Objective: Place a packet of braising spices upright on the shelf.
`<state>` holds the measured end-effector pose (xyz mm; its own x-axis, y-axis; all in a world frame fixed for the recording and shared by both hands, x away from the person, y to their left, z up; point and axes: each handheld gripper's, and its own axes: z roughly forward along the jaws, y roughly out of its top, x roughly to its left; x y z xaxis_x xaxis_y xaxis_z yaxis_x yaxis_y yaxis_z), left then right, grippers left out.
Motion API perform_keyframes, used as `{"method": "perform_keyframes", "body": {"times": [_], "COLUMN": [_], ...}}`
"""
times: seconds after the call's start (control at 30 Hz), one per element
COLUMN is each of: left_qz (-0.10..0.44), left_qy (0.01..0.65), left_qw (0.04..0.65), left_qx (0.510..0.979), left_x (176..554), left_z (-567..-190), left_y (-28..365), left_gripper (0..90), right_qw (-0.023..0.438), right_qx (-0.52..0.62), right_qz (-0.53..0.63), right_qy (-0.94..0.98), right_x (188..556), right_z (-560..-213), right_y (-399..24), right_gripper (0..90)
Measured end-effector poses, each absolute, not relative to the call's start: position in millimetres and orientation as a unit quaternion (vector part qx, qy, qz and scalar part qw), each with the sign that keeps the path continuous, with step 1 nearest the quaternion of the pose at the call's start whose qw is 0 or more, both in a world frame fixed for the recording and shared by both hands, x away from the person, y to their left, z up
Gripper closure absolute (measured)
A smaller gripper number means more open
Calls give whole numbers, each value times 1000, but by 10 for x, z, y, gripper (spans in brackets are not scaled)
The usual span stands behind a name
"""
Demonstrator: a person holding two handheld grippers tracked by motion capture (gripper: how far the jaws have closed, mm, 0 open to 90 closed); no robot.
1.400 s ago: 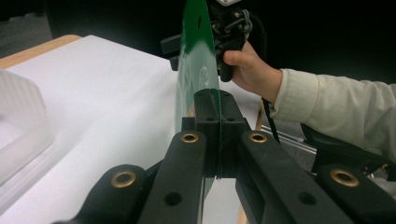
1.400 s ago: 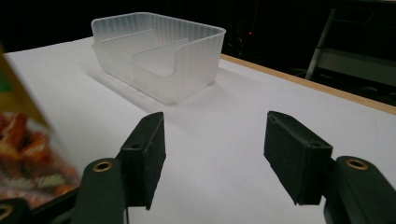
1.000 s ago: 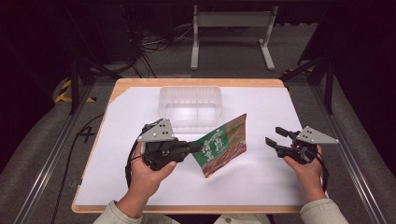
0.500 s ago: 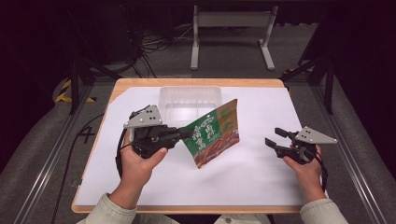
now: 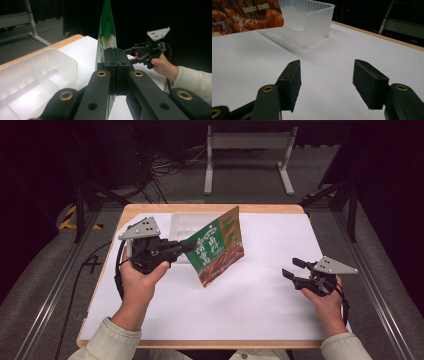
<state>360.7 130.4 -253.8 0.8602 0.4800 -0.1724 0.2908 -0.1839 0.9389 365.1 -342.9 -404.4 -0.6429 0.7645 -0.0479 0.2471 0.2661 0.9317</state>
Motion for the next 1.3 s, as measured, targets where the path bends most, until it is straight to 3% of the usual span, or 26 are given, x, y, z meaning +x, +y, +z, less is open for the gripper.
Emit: {"method": "perform_keyframes", "body": {"times": [0.63, 1.3], "left_qz": [136, 172], "left_qy": [304, 345], "left_qw": [566, 552], "left_qx": [754, 739], "left_x": [3996, 4422], "left_z": [-2264, -2253], "left_y": [1451, 1519], "left_gripper": [900, 900], "right_qw": [254, 253], "right_qx": [337, 342], "right_qz": [501, 500], "right_qy": [755, 754], "right_x": [3658, 3630], "right_z": [-4070, -4090], "right_y": [-3432, -3480], "right_gripper": [401, 400]}}
